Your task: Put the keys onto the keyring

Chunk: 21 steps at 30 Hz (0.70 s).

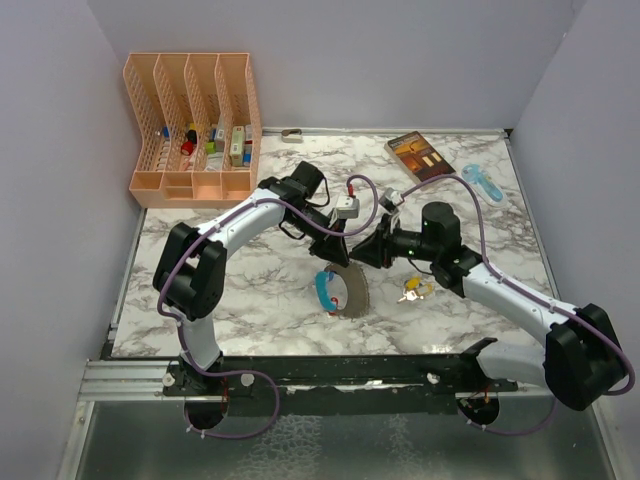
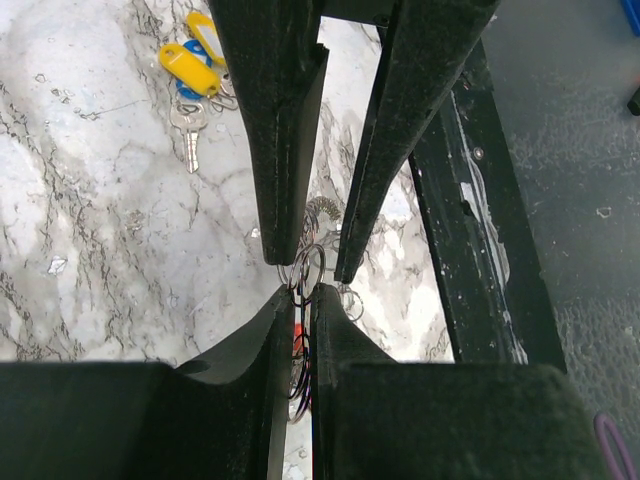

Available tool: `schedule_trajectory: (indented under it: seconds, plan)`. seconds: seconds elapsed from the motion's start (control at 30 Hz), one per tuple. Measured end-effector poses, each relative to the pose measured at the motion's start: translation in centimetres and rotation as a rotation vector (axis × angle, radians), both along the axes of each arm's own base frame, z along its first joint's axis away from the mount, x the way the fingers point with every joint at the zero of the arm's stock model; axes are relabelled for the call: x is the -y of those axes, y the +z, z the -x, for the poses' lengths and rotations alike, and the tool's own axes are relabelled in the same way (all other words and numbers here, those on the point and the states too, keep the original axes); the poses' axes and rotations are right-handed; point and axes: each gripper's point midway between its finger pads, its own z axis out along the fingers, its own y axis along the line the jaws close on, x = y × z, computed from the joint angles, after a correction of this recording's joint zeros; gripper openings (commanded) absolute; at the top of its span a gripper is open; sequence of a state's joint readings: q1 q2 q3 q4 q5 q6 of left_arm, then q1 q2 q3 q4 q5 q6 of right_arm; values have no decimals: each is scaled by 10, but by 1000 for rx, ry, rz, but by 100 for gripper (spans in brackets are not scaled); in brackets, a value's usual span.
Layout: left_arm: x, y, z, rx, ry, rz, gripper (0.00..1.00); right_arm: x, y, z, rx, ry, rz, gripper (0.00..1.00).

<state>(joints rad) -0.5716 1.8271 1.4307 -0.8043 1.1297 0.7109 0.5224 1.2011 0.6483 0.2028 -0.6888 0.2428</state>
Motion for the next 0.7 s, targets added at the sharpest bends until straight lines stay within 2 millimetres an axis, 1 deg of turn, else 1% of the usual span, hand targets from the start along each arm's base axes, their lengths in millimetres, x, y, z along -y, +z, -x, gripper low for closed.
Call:
schedule_trajectory:
  seconds: [0.43, 0.5, 0.63, 0.7]
  plan:
    - [-1, 1, 2, -1, -1, -4, 0, -1, -8, 3, -16, 19, 13, 20]
    - [-2, 1, 2, -2, -3, -5, 0, -1, -10, 3, -20, 19, 16, 16]
    - [-2, 2, 3, 0, -4, -6, 0, -2, -14, 3, -29, 28, 17, 2]
    - [-3, 1, 3, -2, -3, -9, 0, -3, -15, 3, -30, 33, 15, 1]
